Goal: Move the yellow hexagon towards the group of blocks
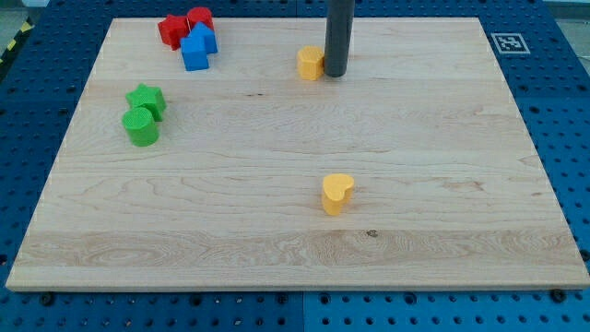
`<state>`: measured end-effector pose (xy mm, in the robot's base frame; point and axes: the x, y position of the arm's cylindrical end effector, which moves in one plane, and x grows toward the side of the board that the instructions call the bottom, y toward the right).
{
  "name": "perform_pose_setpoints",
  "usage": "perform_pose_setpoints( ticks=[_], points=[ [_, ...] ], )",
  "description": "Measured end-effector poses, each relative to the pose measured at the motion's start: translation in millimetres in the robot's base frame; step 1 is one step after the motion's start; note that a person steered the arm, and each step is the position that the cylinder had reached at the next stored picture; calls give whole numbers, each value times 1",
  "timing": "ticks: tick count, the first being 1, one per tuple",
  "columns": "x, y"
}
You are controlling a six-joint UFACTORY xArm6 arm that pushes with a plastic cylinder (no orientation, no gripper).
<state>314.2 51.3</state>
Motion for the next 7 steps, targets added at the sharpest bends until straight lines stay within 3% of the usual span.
perform_pose_setpoints(
  ticks=[3,5,7],
  points=[
    [-10,-86],
    [-51,-79],
    [-58,-103]
  ],
)
